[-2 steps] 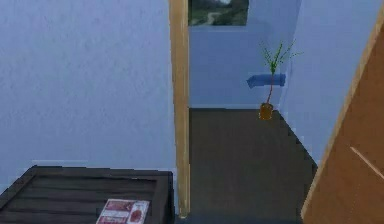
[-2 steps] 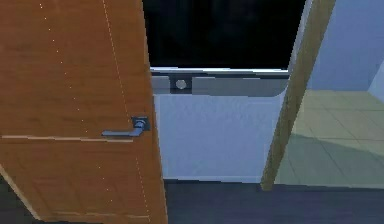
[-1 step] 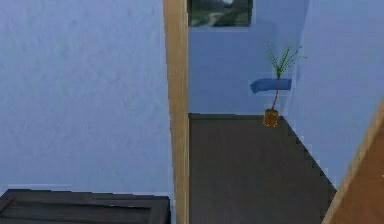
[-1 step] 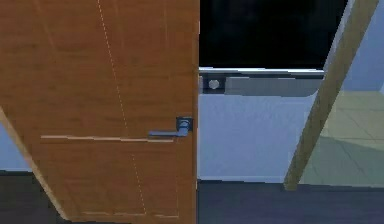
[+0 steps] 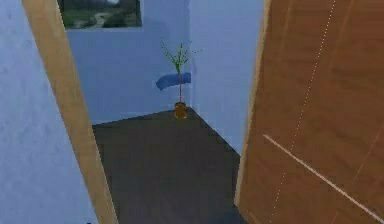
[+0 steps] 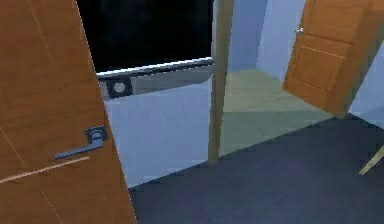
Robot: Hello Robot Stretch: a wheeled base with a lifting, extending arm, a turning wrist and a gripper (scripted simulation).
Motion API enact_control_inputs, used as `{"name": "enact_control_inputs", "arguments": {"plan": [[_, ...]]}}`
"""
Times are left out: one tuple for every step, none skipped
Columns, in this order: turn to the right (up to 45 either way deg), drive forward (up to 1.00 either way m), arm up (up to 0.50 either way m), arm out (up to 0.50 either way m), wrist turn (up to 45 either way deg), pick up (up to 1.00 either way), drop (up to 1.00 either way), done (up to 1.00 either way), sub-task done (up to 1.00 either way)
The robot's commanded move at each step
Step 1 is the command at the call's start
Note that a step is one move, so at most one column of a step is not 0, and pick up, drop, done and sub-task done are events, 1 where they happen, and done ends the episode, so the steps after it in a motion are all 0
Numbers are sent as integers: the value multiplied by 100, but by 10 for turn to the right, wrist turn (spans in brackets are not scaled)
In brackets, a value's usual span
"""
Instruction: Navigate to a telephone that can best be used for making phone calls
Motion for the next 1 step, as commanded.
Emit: {"name": "enact_control_inputs", "arguments": {"plan": [[0,65,0,0,0,0,0,0,0]]}}
